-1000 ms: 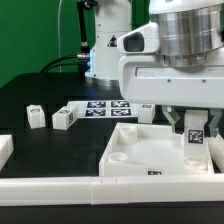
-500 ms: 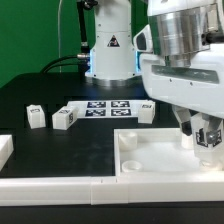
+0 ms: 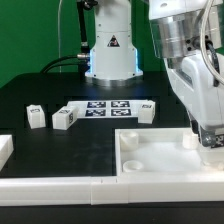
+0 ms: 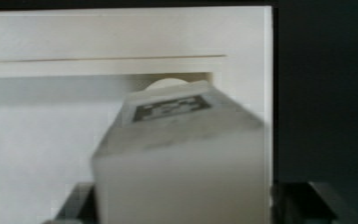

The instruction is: Assemble one leg

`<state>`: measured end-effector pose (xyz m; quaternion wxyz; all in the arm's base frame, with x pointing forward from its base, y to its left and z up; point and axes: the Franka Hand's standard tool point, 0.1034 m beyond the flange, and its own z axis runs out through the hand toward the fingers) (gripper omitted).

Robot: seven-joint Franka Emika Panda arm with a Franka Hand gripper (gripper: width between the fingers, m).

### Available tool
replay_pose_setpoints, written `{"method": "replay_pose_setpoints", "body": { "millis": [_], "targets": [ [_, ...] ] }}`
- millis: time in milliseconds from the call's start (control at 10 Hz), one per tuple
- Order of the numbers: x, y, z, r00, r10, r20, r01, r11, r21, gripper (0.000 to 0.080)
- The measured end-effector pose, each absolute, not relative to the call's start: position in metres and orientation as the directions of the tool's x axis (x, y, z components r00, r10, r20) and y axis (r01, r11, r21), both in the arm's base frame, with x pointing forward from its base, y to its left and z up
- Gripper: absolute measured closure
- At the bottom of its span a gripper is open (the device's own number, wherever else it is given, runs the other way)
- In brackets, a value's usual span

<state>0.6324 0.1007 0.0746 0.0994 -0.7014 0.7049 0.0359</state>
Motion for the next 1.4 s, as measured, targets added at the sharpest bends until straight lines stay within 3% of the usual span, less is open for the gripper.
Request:
{"method": "replay_pose_setpoints", "body": {
  "millis": [100, 200, 300, 600, 900, 1100, 1400],
  "targets": [
    [0.632, 0.101, 0.075, 0.006, -0.982, -0.190, -0.996, 0.011, -0.089, 0.0268],
    [0.632, 0.102, 0.075, 0.037, -0.981, -0.188, -0.995, -0.020, -0.095, 0.0268],
    [0.632, 0.105, 0.075, 0.061, -0.980, -0.188, -0.994, -0.043, -0.099, 0.0171],
    [0.629, 0.109, 0.073, 0.459, -0.878, -0.136, -0.885, -0.437, -0.163, 0.0151],
    [0.629, 0.108, 0.072, 0.729, -0.681, -0.064, -0.678, -0.707, -0.198, 0.0150],
    [0.626, 0.111, 0.072, 0.875, -0.484, -0.012, -0.477, -0.856, -0.199, 0.0150],
    [0.625, 0.112, 0.071, 0.981, -0.192, 0.037, -0.183, -0.970, -0.161, 0.0150]
  ]
}}
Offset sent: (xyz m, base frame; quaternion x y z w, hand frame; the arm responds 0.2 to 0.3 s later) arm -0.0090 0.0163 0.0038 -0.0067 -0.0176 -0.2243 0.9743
